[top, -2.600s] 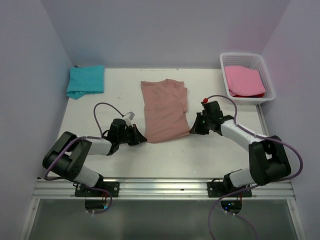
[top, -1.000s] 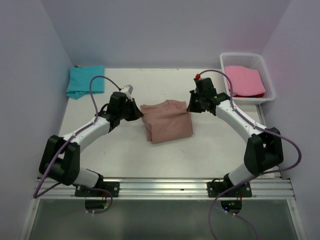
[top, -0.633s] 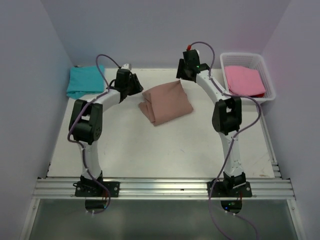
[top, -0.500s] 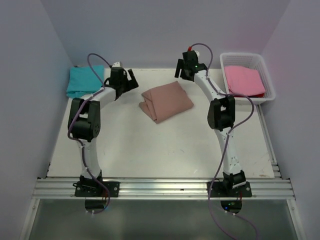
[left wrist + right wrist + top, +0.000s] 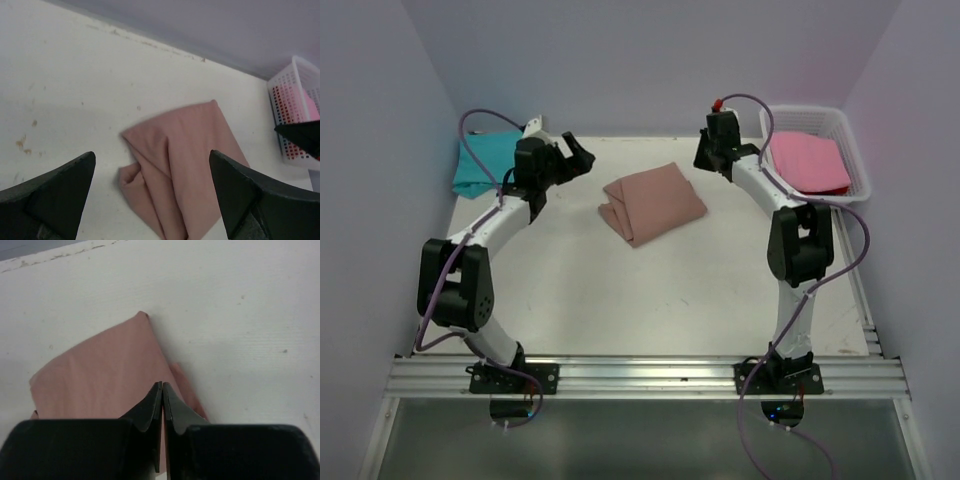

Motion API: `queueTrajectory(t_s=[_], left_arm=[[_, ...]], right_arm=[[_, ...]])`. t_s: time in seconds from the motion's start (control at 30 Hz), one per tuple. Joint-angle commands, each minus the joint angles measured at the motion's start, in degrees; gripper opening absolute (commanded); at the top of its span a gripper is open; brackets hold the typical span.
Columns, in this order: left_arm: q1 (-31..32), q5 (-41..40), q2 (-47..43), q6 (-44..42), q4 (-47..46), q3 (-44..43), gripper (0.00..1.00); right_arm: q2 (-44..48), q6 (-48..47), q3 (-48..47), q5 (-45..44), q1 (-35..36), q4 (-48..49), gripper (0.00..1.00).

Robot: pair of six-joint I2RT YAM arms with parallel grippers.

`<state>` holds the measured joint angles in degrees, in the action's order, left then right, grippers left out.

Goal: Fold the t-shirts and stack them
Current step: Put the neatly folded tshirt into the corner of the board with the left arm

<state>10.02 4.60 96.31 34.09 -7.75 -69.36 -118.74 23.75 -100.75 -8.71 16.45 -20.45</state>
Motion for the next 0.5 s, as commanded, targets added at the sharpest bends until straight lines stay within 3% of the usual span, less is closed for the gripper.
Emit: queueTrajectory(t_s=[0.0,0.1,0.2,0.47], left_arm=[[0.35,7.78,-3.83,5.01,-4.18,8.70,1.00],[1.31,9.37,-6.57,8.10,-8.58,17.05,1.00],[3.07,9.64,-7.36,10.29,-10.43,21.54,1.00],[8.26,9.64,-2.45,14.42,-15.80,25.94,1.00]], right_arm=[[0.27,1.03,0.56,10.25,-0.54,3.05,0.00],[-4.91,4.97,-3.46,28.17,-2.29,2.69,0.00],[-11.31,8.93,-9.70,39.35,-2.91,2.26,0.00],[-16.96,14.58,-7.81,46.59,-2.65,5.16,0.00]])
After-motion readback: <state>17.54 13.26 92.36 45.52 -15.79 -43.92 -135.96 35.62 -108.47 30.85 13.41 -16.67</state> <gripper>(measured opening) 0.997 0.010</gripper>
